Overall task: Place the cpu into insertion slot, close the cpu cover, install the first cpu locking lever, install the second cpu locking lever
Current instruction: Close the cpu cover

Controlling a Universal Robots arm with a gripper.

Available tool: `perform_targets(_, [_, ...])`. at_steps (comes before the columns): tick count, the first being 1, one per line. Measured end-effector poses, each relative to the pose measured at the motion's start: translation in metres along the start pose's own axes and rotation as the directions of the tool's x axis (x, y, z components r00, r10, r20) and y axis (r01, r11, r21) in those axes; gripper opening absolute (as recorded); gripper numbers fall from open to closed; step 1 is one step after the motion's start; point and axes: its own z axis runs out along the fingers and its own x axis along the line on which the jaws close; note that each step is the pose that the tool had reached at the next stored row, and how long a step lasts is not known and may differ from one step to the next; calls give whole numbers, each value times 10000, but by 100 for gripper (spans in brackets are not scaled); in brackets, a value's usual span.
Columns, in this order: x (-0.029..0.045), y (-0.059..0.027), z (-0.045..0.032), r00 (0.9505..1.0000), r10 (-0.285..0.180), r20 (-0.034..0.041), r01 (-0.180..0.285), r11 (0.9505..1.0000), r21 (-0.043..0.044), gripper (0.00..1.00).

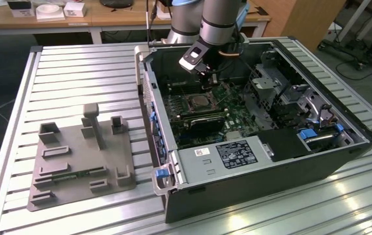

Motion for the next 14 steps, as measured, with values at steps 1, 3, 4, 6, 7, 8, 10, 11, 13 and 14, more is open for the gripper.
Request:
perform_targets(1, [0, 0, -1, 10000, 0, 0, 0, 10000, 0, 11])
perform_targets(3, [0, 0, -3, 10000, 0, 0, 0, 10000, 0, 11])
perform_targets(4, [0, 0, -4, 10000, 0, 0, 0, 10000, 0, 11])
perform_targets(6, [0, 0, -6, 10000, 0, -1, 0, 10000, 0, 11])
perform_targets(7, [1, 1, -40, 10000, 0, 0, 0, 10000, 0, 11])
perform_targets(8, [1, 1, -41, 10000, 0, 0, 0, 10000, 0, 11])
perform_targets(10, [1, 1, -44, 10000, 0, 0, 0, 10000, 0, 11])
perform_targets(11, [1, 1, -45, 10000, 0, 0, 0, 10000, 0, 11])
perform_targets(13, [1, 1, -47, 10000, 0, 0, 0, 10000, 0, 11])
perform_targets(14, [1, 1, -48, 10000, 0, 0, 0, 10000, 0, 11])
